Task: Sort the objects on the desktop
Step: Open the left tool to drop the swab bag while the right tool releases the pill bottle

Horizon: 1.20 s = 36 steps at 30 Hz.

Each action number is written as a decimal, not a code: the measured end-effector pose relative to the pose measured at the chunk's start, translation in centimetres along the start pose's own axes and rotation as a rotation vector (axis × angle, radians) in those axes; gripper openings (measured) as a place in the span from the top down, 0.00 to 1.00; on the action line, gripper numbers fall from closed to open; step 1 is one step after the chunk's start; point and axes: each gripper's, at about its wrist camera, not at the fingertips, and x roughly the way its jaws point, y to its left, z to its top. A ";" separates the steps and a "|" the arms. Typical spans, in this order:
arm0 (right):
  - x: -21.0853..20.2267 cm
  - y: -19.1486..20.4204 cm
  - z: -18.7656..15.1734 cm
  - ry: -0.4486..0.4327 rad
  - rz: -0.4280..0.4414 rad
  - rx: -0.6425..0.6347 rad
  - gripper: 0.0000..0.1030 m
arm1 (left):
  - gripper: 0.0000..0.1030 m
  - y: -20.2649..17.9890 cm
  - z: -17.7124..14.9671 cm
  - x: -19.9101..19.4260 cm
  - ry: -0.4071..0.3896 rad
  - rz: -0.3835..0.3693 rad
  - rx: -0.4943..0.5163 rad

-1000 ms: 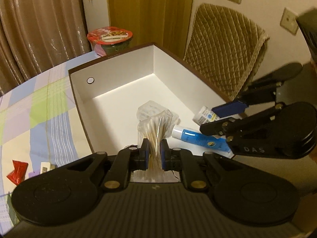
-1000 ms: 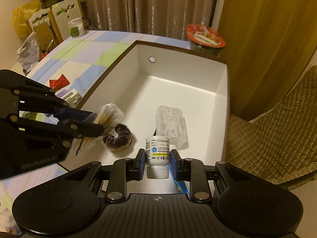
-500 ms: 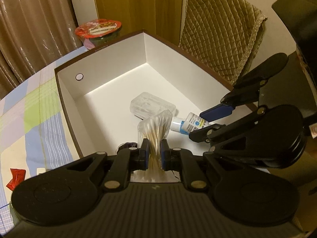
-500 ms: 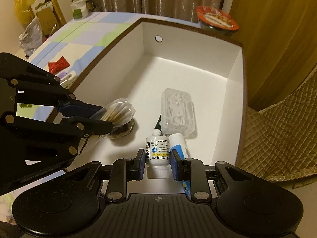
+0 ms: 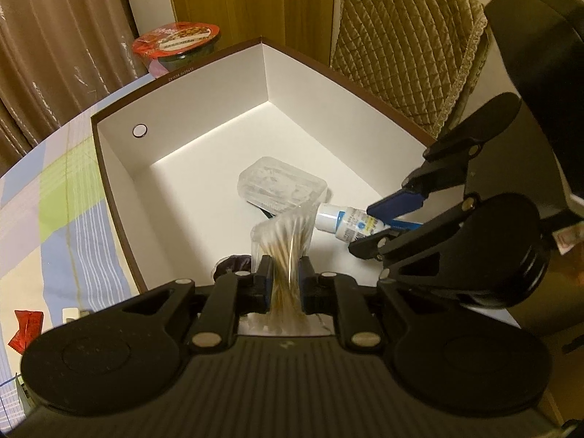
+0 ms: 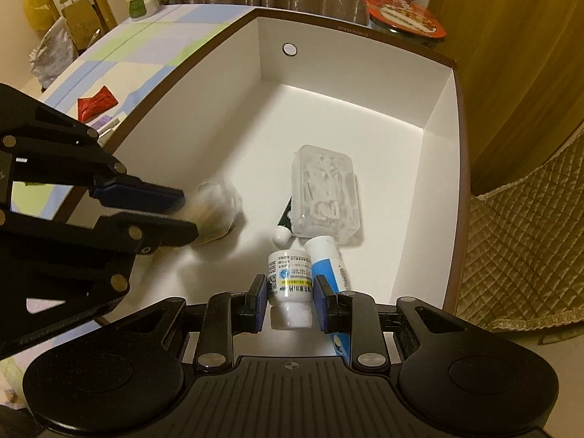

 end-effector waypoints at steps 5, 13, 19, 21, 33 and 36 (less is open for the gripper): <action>0.1 0.0 0.0 -0.003 -0.004 -0.004 0.75 | 0.88 0.1 0.0 0.1 -0.006 0.000 -0.003; -0.3 0.3 0.2 -0.024 -0.019 -0.024 0.75 | 0.84 0.5 0.2 -0.9 -0.038 0.013 -0.015; -1.1 0.4 0.2 -0.048 -0.033 -0.030 0.75 | 0.84 0.6 0.3 -1.8 -0.059 0.028 -0.022; -1.5 0.5 0.1 -0.063 -0.038 -0.029 0.75 | 0.83 0.7 0.2 -2.2 -0.068 0.033 -0.026; -4.6 1.1 -0.3 -0.179 -0.094 -0.004 0.72 | 0.55 0.7 -1.0 -5.4 -0.156 0.116 -0.043; -5.6 1.6 -0.5 -0.234 -0.106 -0.005 0.10 | 0.42 0.8 -1.7 -6.6 -0.181 0.146 -0.057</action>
